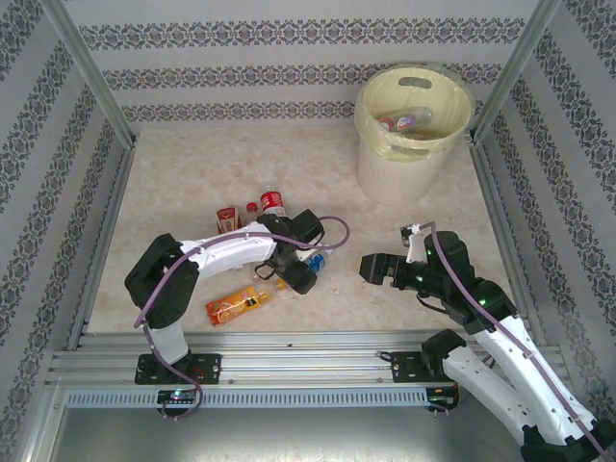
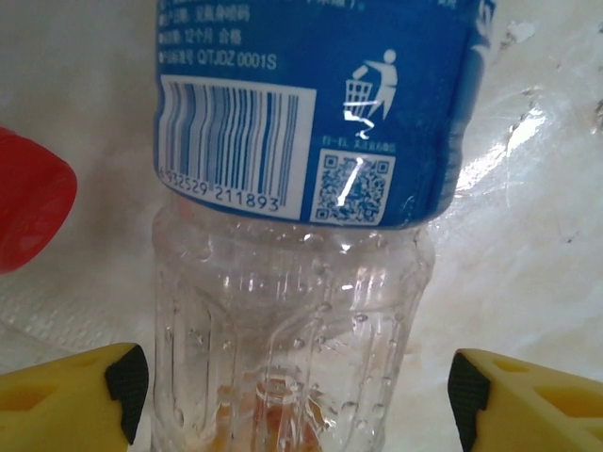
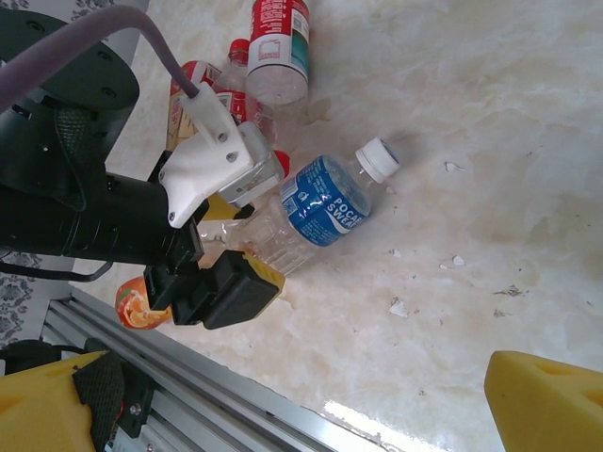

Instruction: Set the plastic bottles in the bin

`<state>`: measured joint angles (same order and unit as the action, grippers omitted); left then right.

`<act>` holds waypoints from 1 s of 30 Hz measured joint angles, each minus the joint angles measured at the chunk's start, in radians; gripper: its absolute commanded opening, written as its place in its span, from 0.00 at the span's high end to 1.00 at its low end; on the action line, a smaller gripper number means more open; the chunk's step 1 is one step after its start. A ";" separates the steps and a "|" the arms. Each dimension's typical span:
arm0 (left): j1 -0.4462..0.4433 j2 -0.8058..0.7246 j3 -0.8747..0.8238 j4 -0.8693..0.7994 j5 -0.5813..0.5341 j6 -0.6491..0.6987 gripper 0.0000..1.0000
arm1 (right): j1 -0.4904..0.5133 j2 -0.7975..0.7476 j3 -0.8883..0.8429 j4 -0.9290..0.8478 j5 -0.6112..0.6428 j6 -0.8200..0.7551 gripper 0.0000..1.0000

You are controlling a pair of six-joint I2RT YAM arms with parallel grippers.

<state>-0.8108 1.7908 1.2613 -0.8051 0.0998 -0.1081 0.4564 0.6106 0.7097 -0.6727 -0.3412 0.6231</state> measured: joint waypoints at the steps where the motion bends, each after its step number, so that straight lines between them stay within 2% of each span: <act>1: -0.001 0.006 0.004 0.000 -0.001 0.000 0.19 | 0.000 0.001 0.000 -0.003 0.003 0.000 0.02; 10: -0.002 0.035 0.032 0.000 0.006 0.005 0.41 | 0.000 -0.002 -0.003 -0.011 0.028 0.011 0.02; 15: -0.002 0.035 0.065 0.000 0.055 0.005 0.43 | 0.000 -0.019 -0.026 -0.008 0.039 0.055 0.03; 22: -0.002 0.023 0.154 0.006 0.225 0.003 0.44 | 0.000 -0.028 -0.112 0.102 0.018 0.198 0.06; 30: 0.001 0.015 0.224 0.072 0.478 -0.008 0.43 | -0.016 -0.058 -0.145 0.222 0.010 0.313 0.18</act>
<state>-0.8097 1.8057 1.4857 -0.7334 0.5777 -0.1162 0.4404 0.5529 0.5648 -0.4507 -0.3309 0.9360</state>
